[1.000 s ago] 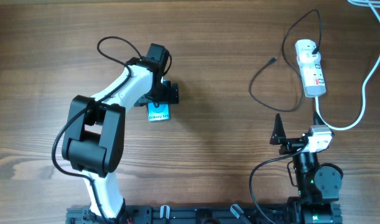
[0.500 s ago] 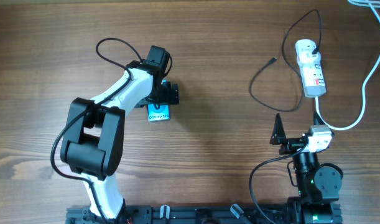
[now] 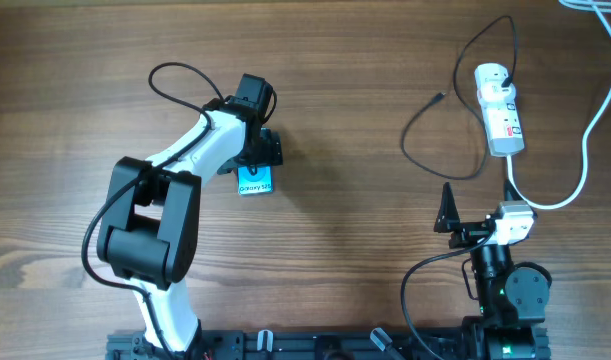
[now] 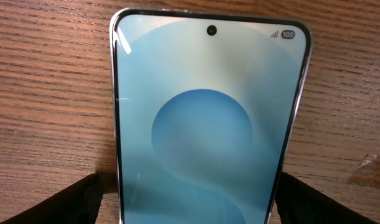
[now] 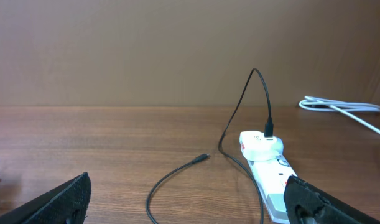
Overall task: Plug charger to phone and switch on socket
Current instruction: 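Grasp the phone's bottom edge with the left gripper and tilt it up, then lift the phone with the left gripper toward the right gripper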
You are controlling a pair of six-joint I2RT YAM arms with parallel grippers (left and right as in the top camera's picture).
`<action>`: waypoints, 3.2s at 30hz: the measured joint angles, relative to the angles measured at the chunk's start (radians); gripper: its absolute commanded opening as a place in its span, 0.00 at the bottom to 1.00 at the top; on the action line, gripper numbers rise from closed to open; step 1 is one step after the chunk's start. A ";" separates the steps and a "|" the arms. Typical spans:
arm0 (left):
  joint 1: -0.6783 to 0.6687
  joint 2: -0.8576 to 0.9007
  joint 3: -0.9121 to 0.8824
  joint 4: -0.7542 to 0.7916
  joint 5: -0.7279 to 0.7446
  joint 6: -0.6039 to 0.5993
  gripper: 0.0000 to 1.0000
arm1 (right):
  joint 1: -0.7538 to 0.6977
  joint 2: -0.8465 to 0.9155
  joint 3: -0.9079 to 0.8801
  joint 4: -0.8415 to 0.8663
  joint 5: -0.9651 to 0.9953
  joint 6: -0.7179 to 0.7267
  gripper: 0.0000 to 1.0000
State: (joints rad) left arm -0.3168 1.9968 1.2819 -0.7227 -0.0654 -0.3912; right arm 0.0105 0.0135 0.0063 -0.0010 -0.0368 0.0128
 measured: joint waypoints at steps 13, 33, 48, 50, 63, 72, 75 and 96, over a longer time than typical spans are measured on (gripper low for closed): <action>-0.005 0.000 0.000 0.002 0.003 0.038 0.87 | 0.000 0.000 0.000 0.000 0.000 0.000 1.00; 0.003 -0.003 0.001 0.000 0.007 0.048 0.51 | 0.000 0.000 0.000 0.000 0.000 0.000 1.00; 0.003 0.053 0.215 -0.282 0.002 0.048 0.45 | 0.000 0.000 0.000 0.000 0.000 0.000 0.99; 0.003 0.053 0.230 -0.320 0.003 0.048 0.44 | 0.000 0.000 0.000 0.000 0.000 0.000 1.00; 0.003 0.055 0.383 -0.578 0.208 0.048 0.39 | 0.000 0.000 0.000 0.000 0.000 0.000 1.00; 0.003 0.055 0.386 -0.651 0.407 0.048 0.38 | 0.000 0.000 0.000 0.000 0.000 0.000 1.00; 0.003 0.055 0.386 -0.661 0.460 0.048 0.38 | 0.000 0.000 0.000 0.000 0.000 0.000 1.00; 0.003 0.055 0.386 -0.515 0.853 -0.049 0.38 | 0.000 0.000 0.000 0.006 -0.121 0.797 1.00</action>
State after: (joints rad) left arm -0.3134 2.0518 1.6676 -1.2377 0.7872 -0.4404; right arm 0.0105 0.0135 0.0063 0.0055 -0.1574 0.8101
